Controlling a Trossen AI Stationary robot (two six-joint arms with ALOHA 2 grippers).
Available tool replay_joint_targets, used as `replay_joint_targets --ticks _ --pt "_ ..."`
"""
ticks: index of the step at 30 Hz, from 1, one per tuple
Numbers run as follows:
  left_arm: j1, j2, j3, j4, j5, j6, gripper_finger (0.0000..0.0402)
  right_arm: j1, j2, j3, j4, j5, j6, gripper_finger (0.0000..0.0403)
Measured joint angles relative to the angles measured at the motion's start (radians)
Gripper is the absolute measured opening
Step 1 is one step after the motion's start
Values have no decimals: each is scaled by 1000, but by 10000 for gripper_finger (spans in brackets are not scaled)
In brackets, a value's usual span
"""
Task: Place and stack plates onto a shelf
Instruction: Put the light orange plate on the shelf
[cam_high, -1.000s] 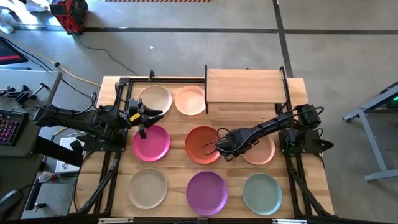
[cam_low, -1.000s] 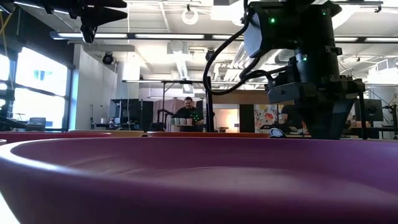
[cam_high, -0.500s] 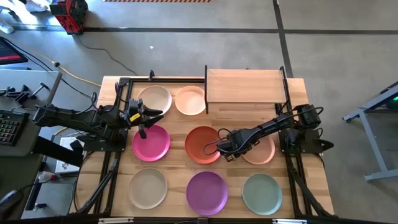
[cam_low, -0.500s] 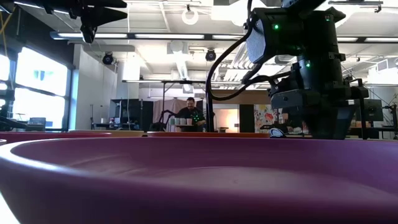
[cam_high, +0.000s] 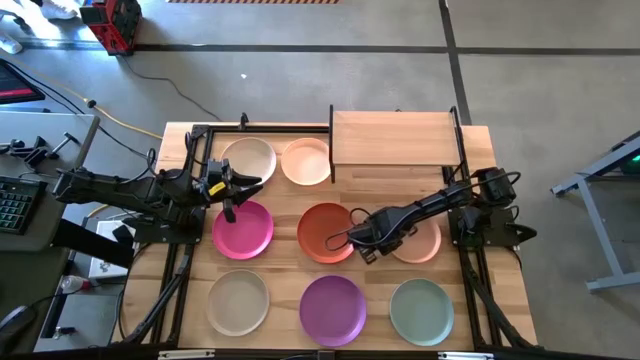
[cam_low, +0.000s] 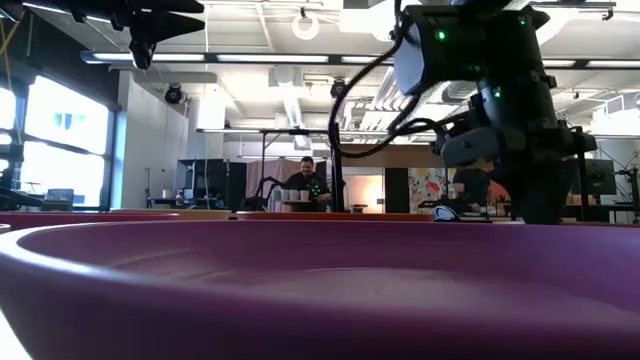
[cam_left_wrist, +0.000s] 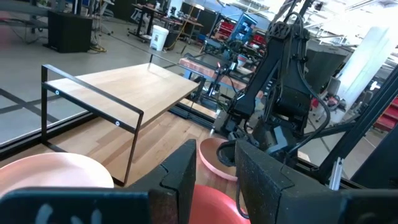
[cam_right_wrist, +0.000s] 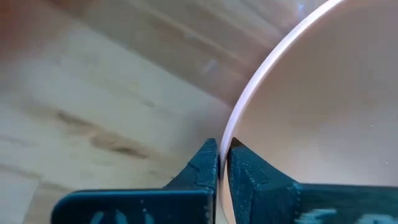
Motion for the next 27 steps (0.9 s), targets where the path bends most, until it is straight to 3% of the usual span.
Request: replay_joint_targets --ticks 8,17,27 --pt "0 4 0 0 -29 1 101 4 -1 125 -80 16 -5 1" --pt "0 12 0 -1 -58 60 101 22 -1 363 -324 93 -4 0" --pt "0 24 0 -4 -60 60 101 21 -2 595 -479 165 -60 0"
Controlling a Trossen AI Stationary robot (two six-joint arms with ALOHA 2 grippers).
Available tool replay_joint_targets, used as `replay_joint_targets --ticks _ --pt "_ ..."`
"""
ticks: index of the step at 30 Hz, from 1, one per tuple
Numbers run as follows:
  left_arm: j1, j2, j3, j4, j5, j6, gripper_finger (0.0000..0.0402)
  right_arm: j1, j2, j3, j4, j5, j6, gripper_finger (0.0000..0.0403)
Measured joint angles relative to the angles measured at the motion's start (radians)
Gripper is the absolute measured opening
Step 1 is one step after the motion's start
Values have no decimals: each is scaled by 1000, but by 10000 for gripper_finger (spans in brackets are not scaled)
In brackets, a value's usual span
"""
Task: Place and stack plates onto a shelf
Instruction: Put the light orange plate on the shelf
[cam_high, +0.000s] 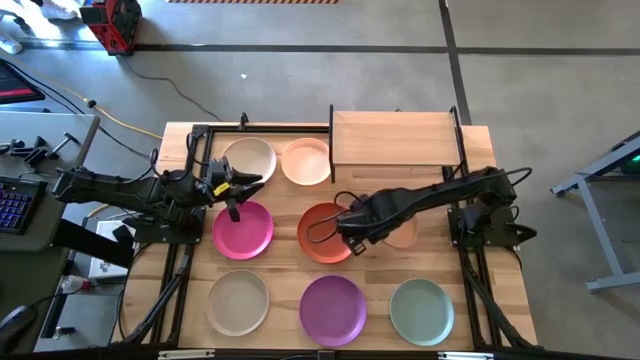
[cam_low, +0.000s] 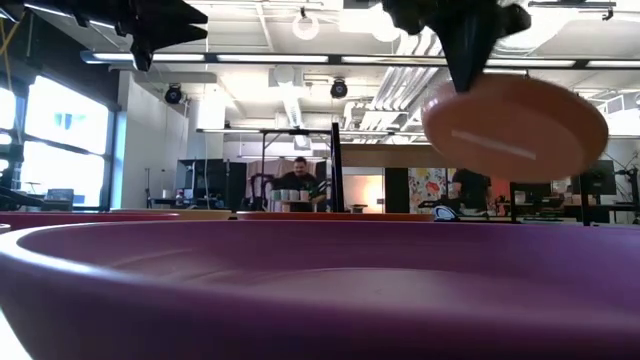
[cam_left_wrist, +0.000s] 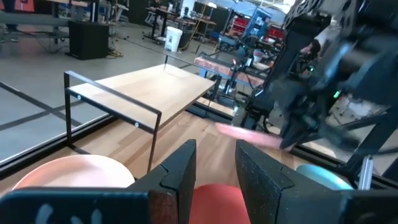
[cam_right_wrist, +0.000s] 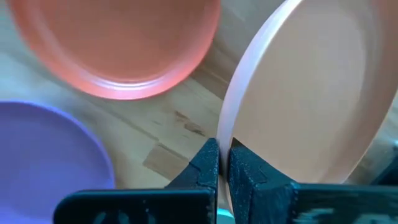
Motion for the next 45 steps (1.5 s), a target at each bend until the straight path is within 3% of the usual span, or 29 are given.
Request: replay_joint_targets --ticks 7,14,29,33,45 --pt "0 9 0 6 0 -6 101 4 0 184 -133 160 -50 0" --pt "0 30 0 4 0 -7 101 -41 -9 287 -129 323 -256 0" --pt "0 38 0 5 1 -9 101 -308 -8 300 -129 419 -715 0" --pt "0 38 0 5 2 -29 101 -379 -21 253 -128 407 -804 0" --pt "0 38 0 5 2 -36 101 -492 -200 -74 -127 383 -844 0"
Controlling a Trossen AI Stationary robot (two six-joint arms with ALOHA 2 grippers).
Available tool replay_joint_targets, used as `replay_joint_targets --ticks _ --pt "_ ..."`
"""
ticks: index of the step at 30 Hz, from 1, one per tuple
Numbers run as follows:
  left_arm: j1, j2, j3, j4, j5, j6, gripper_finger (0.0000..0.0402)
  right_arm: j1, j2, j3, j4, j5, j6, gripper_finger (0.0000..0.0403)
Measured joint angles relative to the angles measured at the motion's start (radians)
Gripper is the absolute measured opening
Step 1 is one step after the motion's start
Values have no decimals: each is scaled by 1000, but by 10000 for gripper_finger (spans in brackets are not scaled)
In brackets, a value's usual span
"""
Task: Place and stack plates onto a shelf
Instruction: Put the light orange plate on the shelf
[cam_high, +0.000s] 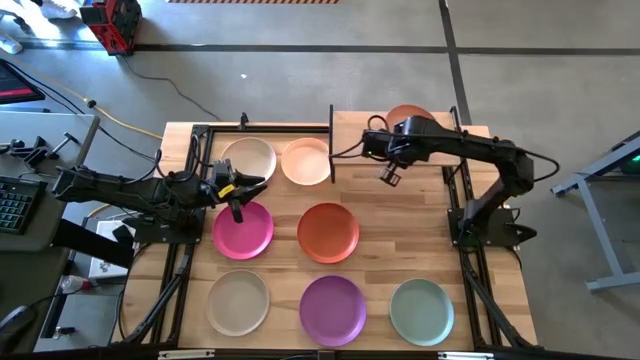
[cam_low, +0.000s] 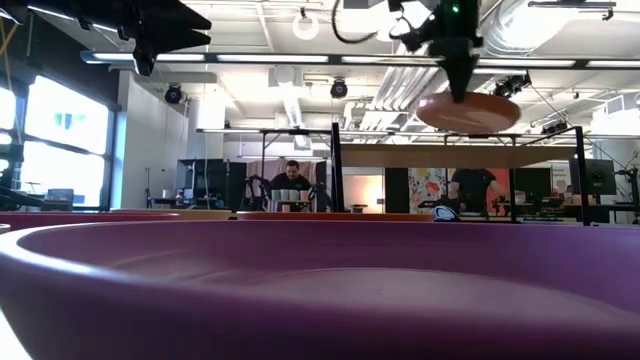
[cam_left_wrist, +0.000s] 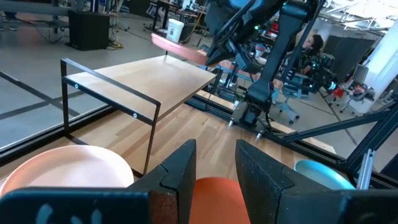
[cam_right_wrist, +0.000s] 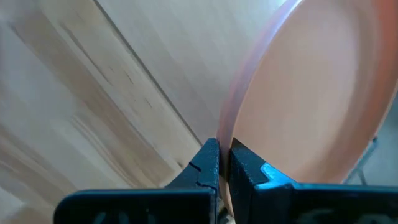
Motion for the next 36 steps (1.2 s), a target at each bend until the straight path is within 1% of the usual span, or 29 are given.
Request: replay_joint_targets --ticks 7,14,21,25,30,36 --pt "0 0 0 0 -2 0 101 -64 -48 -139 5 -7 -100 0" --pt "0 0 0 0 -26 -2 101 -132 -49 -203 47 -34 -198 0" --pt "0 0 0 0 -26 -19 101 -183 -49 -206 84 -63 -245 0" --pt "0 0 0 0 -27 -19 101 -213 -49 -206 97 -132 -279 0" --pt "0 0 0 0 -27 -25 101 -248 -49 -206 94 -156 -280 0" --pt "0 0 0 0 -27 -25 101 -281 -49 -206 96 -221 -286 0"
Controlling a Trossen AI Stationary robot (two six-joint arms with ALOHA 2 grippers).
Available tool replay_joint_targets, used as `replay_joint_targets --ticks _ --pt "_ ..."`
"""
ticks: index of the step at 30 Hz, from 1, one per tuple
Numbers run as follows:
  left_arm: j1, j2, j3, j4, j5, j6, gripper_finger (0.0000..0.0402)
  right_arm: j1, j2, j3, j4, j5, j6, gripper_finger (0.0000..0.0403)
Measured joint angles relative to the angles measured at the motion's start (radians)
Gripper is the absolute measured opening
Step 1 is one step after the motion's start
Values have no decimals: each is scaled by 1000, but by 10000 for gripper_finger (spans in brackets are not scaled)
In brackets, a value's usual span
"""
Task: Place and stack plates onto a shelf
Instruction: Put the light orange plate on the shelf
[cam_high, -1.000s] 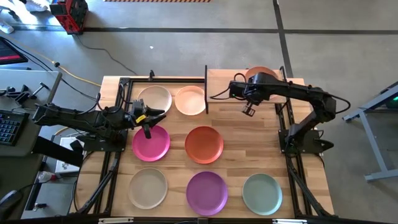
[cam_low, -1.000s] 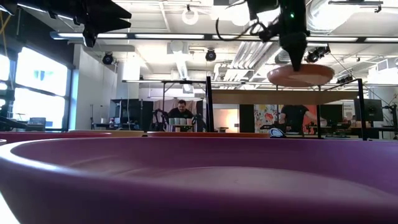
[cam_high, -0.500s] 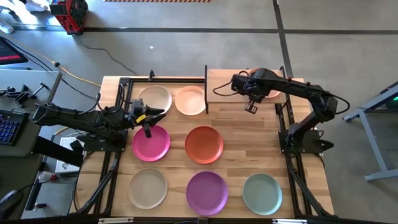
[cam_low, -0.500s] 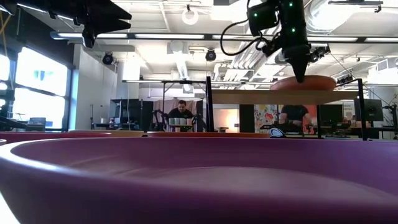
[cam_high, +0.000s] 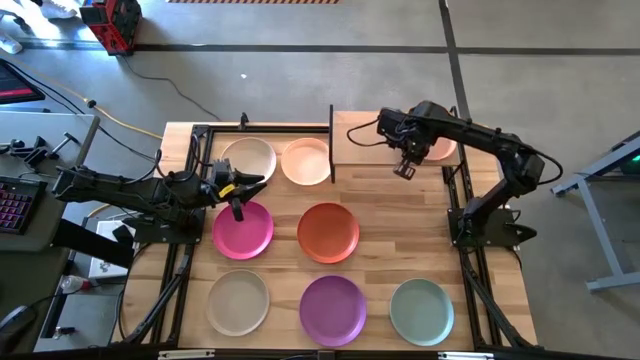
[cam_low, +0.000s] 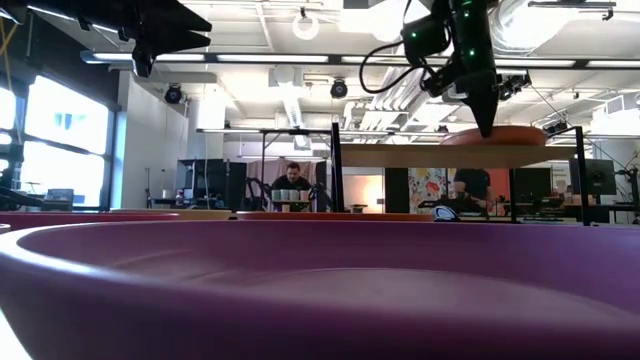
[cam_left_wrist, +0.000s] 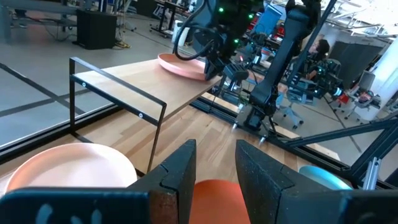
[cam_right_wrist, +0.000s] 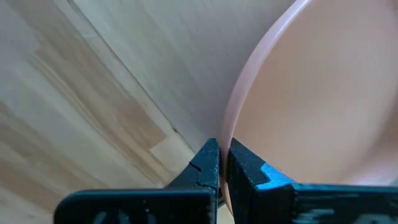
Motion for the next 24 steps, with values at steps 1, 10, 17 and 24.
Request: replay_joint_targets --ticks 1,10,17,24 --pt "0 0 0 0 0 0 101 -4 0 0 1 -8 -1 0" --pt "0 0 0 0 0 0 101 -22 0 0 19 -14 -1 0" --pt "0 0 0 0 0 0 101 -22 0 0 30 -14 3 32" --pt "0 0 0 0 0 0 101 -22 0 0 30 -14 6 84"
